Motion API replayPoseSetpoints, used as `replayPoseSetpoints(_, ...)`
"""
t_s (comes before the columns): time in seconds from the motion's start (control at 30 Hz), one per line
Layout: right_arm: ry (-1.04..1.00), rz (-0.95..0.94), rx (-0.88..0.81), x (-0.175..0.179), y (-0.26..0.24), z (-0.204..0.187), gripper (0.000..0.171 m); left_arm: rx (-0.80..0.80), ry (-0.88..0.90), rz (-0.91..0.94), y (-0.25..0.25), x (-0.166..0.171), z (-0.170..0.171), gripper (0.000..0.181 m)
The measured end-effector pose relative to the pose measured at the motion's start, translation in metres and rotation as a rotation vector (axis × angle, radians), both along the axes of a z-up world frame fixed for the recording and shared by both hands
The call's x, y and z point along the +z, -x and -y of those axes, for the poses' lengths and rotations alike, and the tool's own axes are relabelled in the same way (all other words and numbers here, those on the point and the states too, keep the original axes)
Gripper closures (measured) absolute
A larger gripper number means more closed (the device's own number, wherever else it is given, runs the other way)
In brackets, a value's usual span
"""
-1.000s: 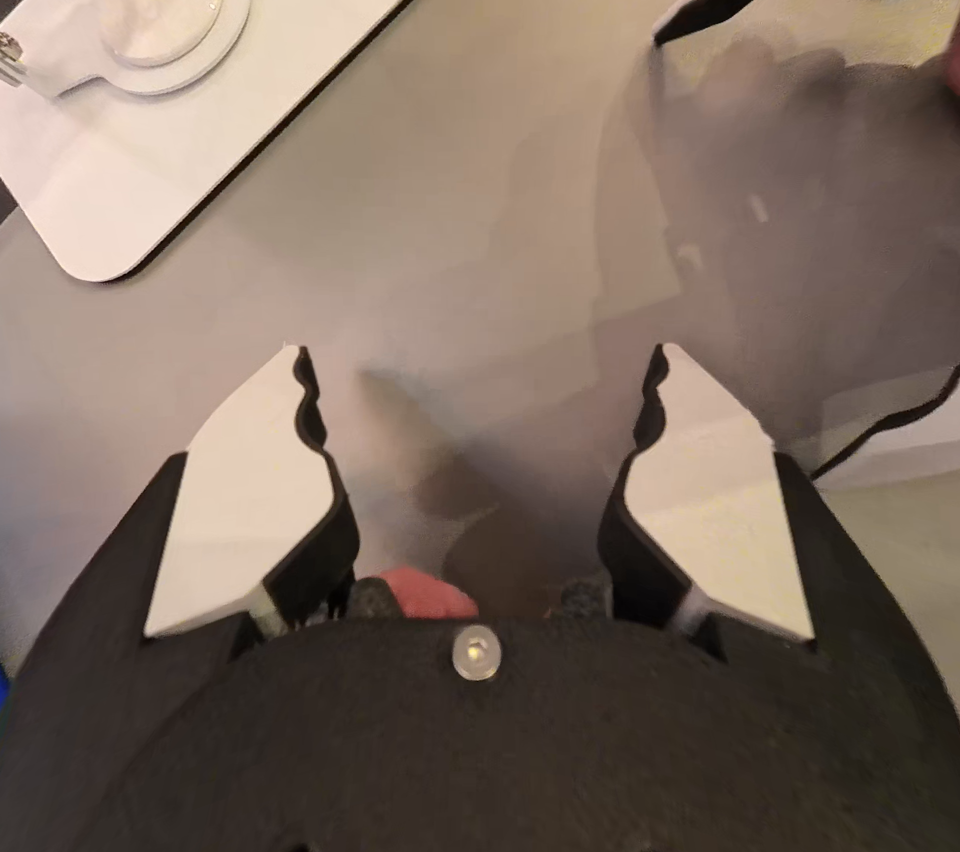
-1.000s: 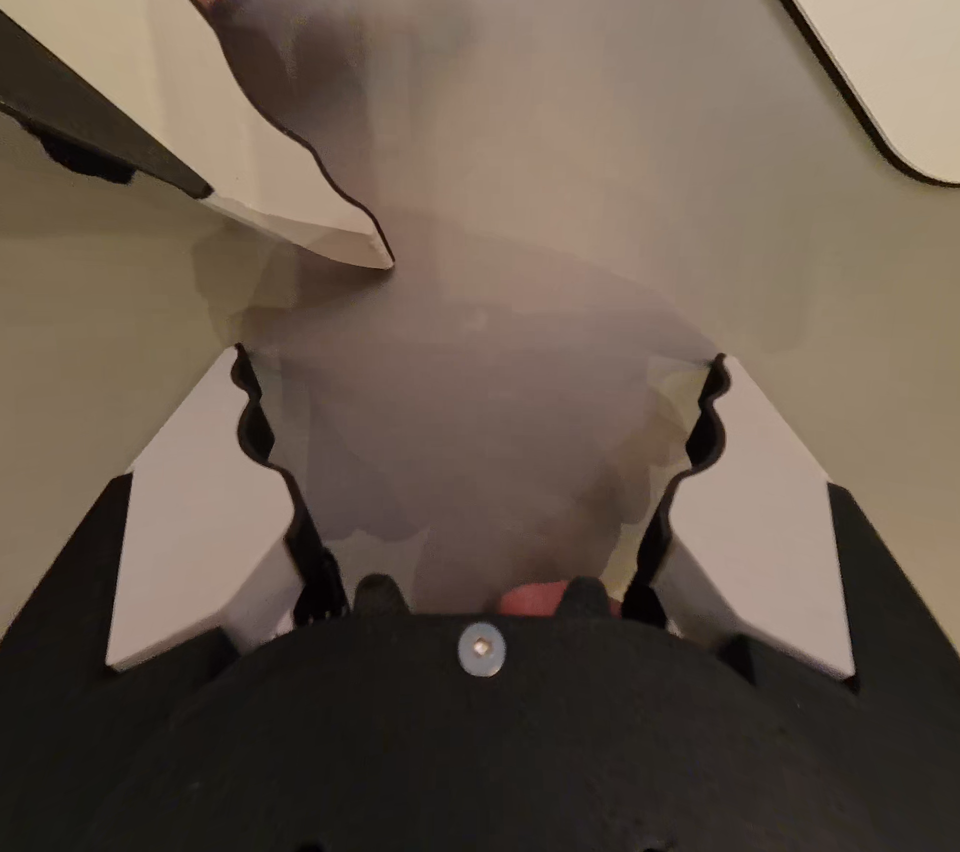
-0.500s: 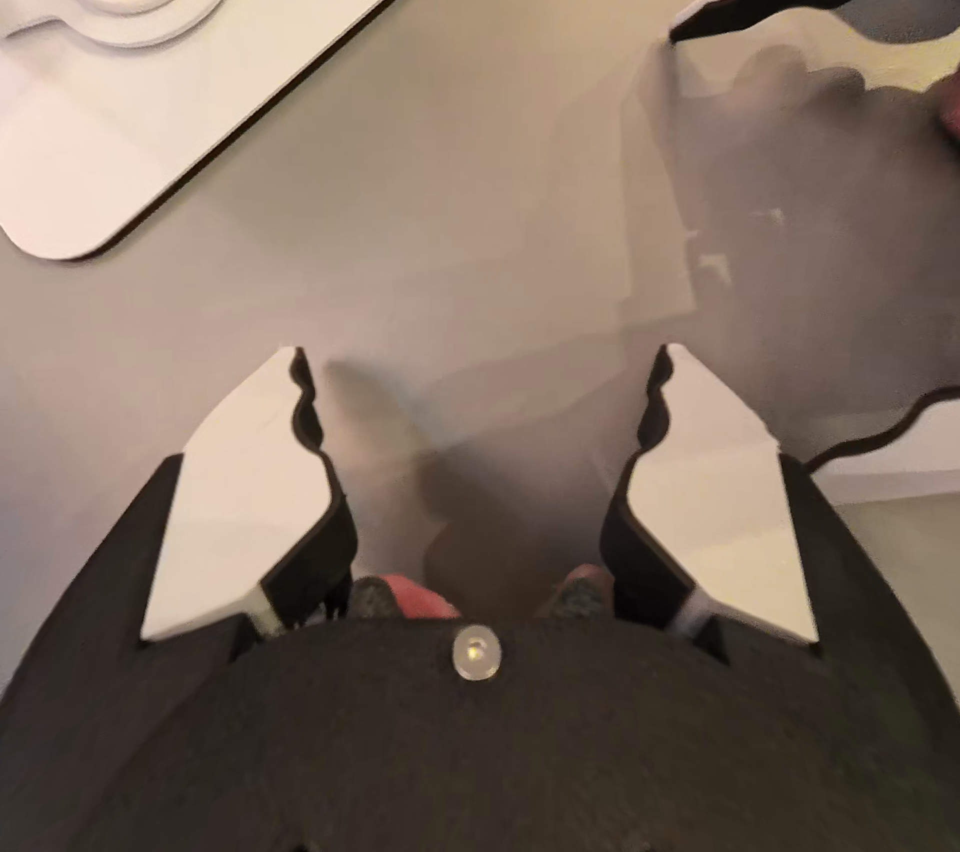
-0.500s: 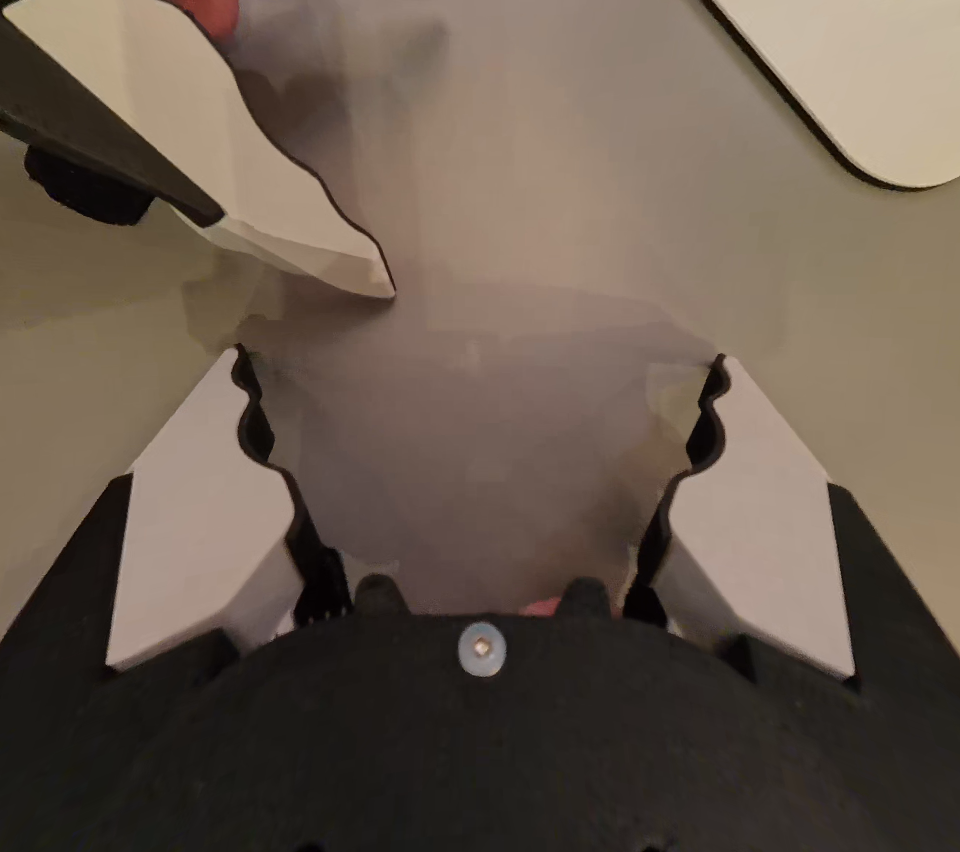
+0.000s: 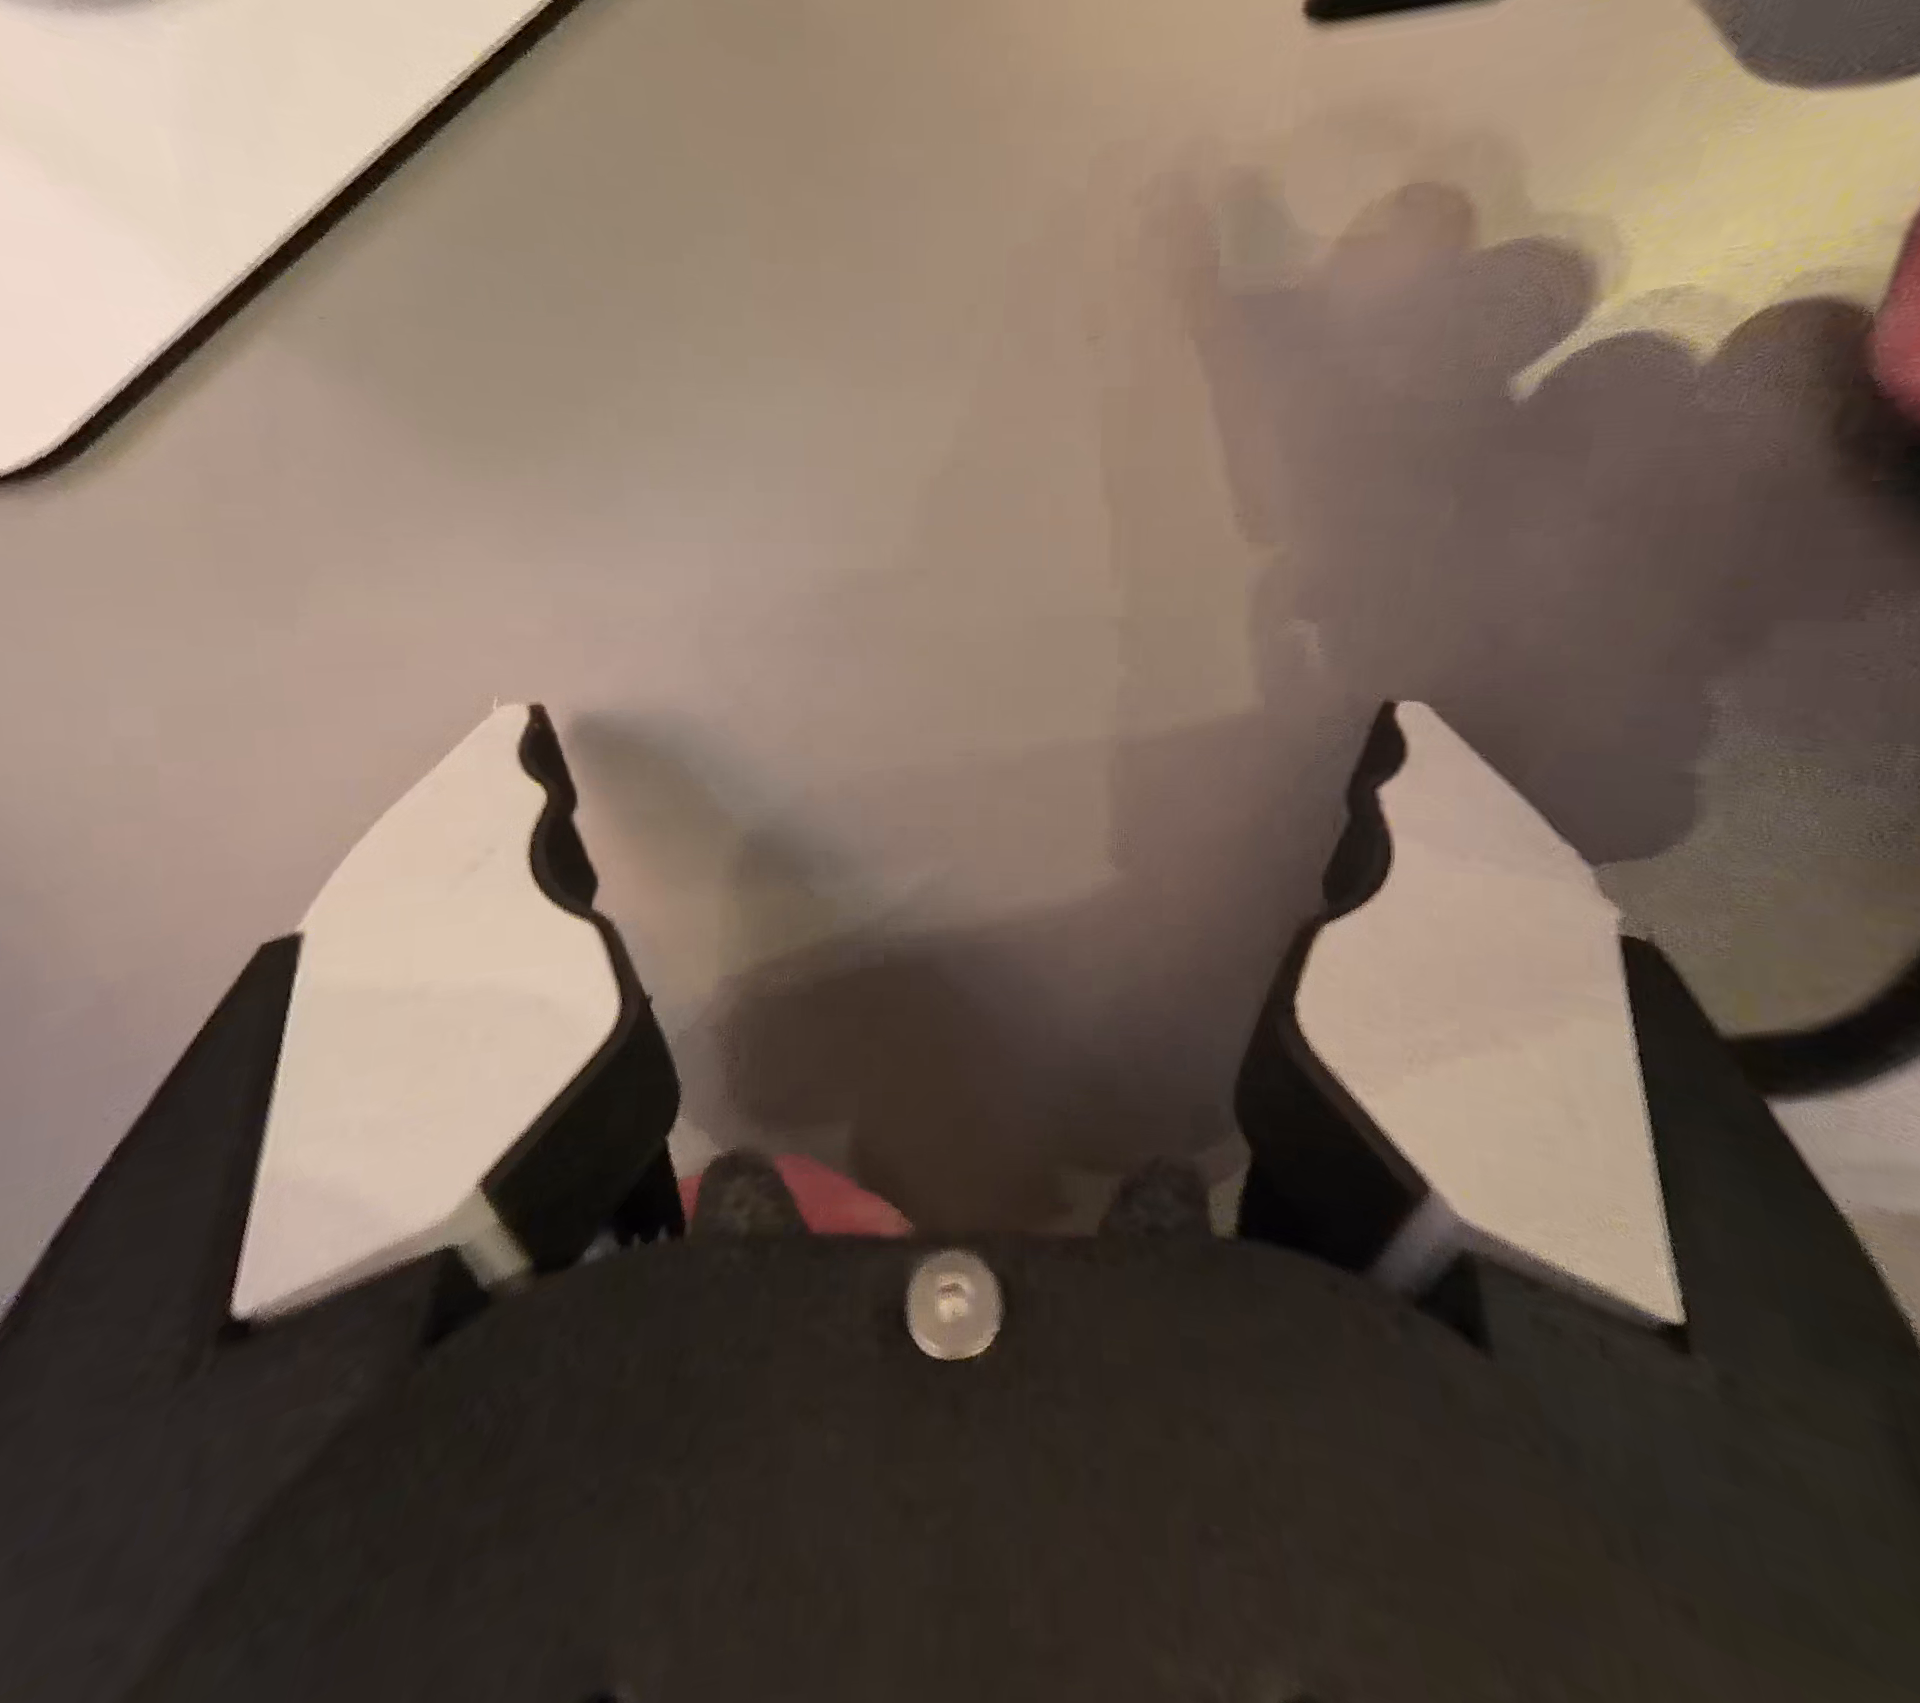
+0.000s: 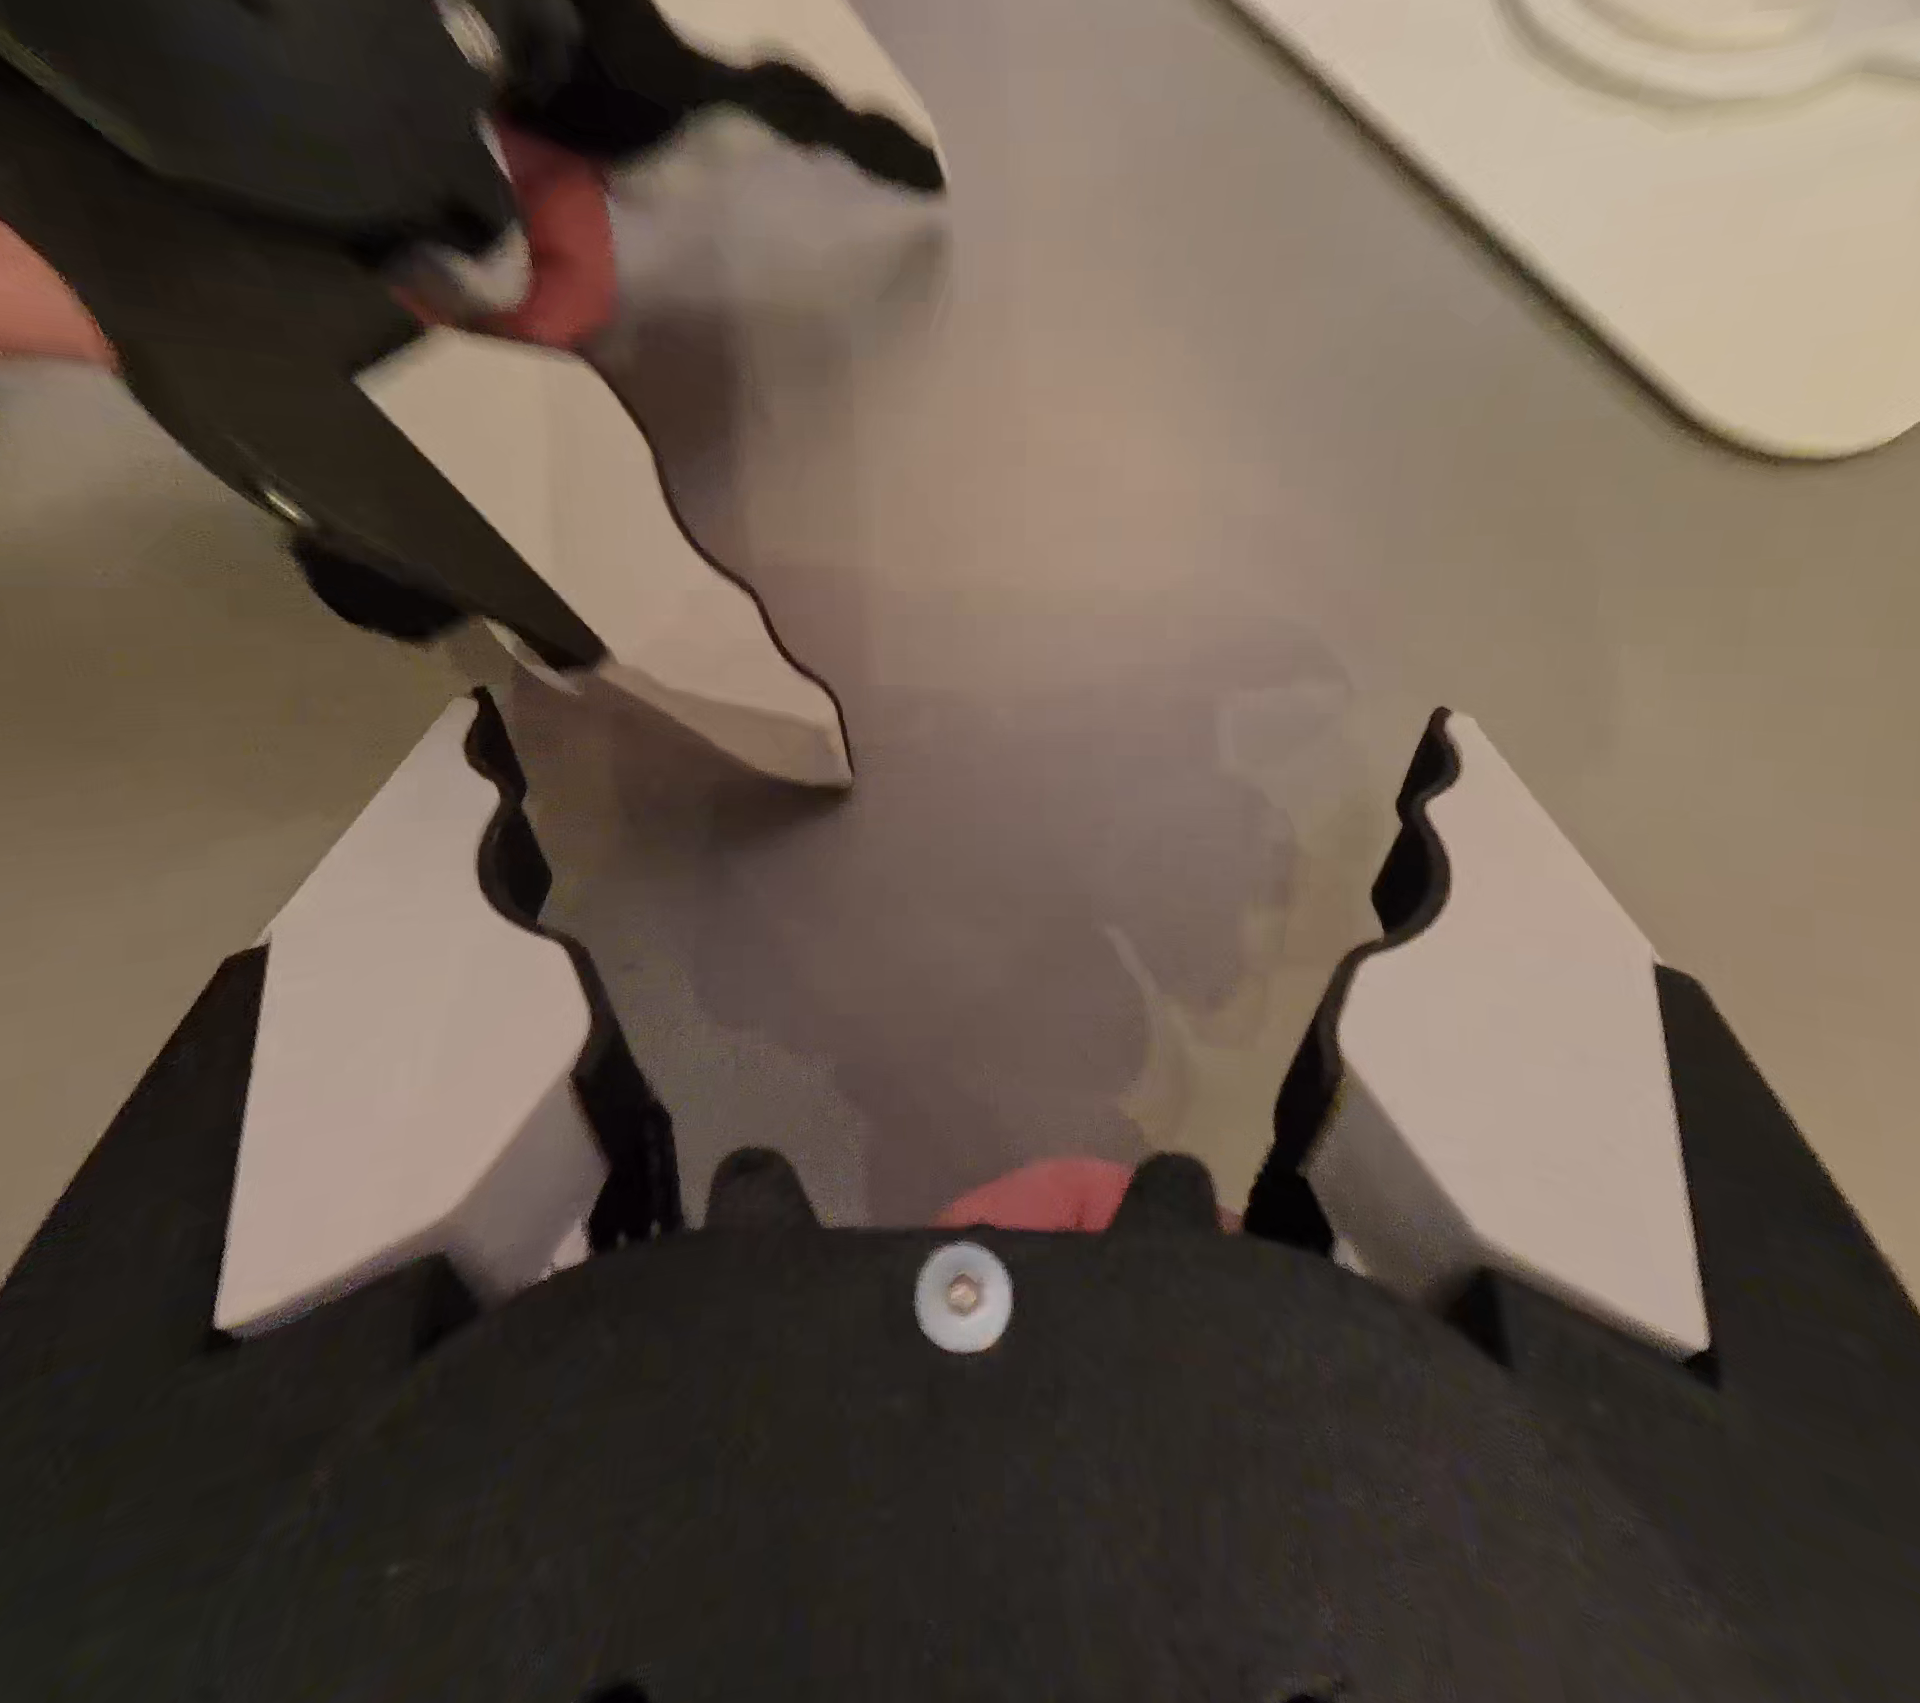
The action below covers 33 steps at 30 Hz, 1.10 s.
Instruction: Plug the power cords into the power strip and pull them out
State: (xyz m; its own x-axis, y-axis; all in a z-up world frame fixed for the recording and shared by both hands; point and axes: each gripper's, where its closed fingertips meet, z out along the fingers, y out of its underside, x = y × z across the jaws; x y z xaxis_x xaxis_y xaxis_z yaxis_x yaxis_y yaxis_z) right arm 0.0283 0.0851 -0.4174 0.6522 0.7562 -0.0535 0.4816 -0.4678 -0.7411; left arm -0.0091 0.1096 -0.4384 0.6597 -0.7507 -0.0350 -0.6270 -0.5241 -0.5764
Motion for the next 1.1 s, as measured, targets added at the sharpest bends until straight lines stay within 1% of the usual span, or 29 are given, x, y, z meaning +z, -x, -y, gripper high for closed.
replayPoseSetpoints(0.03, -0.038, -0.001, -0.008, 0.008, 0.002, -0.003, 0.02, -0.001, -0.003, 0.001, 0.0, 0.0, 0.0, 0.045)
replayPoseSetpoints(0.07, -0.065, 0.013, 0.023, 0.013, 0.008, 0.0, 0.023, -0.002, -0.001, 0.0, -0.001, 0.0, 0.001, 0.045)
replayPoseSetpoints(0.1, -0.062, 0.023, 0.073, 0.013, 0.016, 0.007, 0.016, -0.013, 0.003, -0.001, -0.003, 0.0, 0.002, 0.044)
replayPoseSetpoints(0.23, -0.053, 0.039, 0.135, 0.008, 0.041, 0.019, 0.029, -0.021, 0.041, -0.002, -0.01, -0.003, 0.008, 0.042)
replayPoseSetpoints(0.33, -0.019, -0.003, 0.135, 0.005, 0.049, 0.024, 0.031, -0.025, 0.043, 0.001, -0.011, -0.003, 0.009, 0.043)
replayPoseSetpoints(0.37, 0.001, -0.011, 0.161, 0.003, 0.052, 0.03, 0.028, -0.025, 0.044, 0.001, -0.011, -0.003, 0.009, 0.042)
replayPoseSetpoints(0.5, -0.009, -0.014, 0.145, 0.0, 0.049, 0.028, 0.026, -0.03, 0.048, -0.002, -0.013, -0.003, 0.009, 0.041)
replayPoseSetpoints(0.53, -0.032, 0.03, 0.116, -0.003, 0.044, 0.021, 0.03, -0.033, 0.046, 0.0, -0.014, -0.003, 0.01, 0.042)
replayPoseSetpoints(0.57, -0.037, 0.07, 0.096, -0.007, 0.041, 0.016, 0.029, -0.028, 0.046, 0.0, -0.017, -0.003, 0.011, 0.042)
replayPoseSetpoints(0.67, -0.014, 0.106, 0.164, -0.018, 0.051, 0.021, 0.041, -0.055, 0.054, -0.01, -0.025, -0.004, 0.017, 0.037)
replayPoseSetpoints(0.7, -0.007, 0.097, 0.181, -0.017, 0.054, 0.023, 0.055, -0.054, 0.056, -0.01, -0.026, -0.004, 0.017, 0.037)
replayPoseSetpoints(0.73, -0.009, 0.095, 0.185, -0.016, 0.056, 0.024, 0.061, -0.049, 0.055, -0.008, -0.025, -0.004, 0.017, 0.038)
replayPoseSetpoints(0.77, -0.015, 0.086, 0.177, -0.015, 0.056, 0.022, 0.075, -0.023, 0.052, -0.004, -0.024, -0.002, 0.014, 0.043)
replayPoseSetpoints(0.8, -0.018, 0.081, 0.176, -0.014, 0.057, 0.022, 0.085, -0.003, 0.048, -0.014, -0.022, -0.002, 0.012, 0.045)
replayPoseSetpoints(0.83, -0.022, 0.079, 0.183, -0.013, 0.058, 0.022, 0.094, 0.002, 0.033, -0.017, -0.022, 0.0, 0.01, 0.048)
replayPoseSetpoints(0.87, -0.021, 0.078, 0.178, -0.013, 0.059, 0.021, 0.098, 0.013, 0.016, -0.026, -0.02, 0.001, 0.007, 0.047)
replayPoseSetpoints(0.9, -0.024, 0.081, 0.176, -0.013, 0.059, 0.02, 0.101, 0.017, 0.006, -0.038, -0.019, 0.001, 0.005, 0.042)
replayPoseSetpoints(1.0, -0.024, 0.08, 0.166, -0.013, 0.059, 0.018, 0.101, 0.029, -0.018, -0.058, -0.015, 0.002, 0.001, 0.035)
replayPoseSetpoints(1.1, -0.025, 0.078, 0.16, -0.012, 0.06, 0.018, 0.098, 0.076, -0.034, -0.076, -0.009, 0.004, 0.0, 0.036)
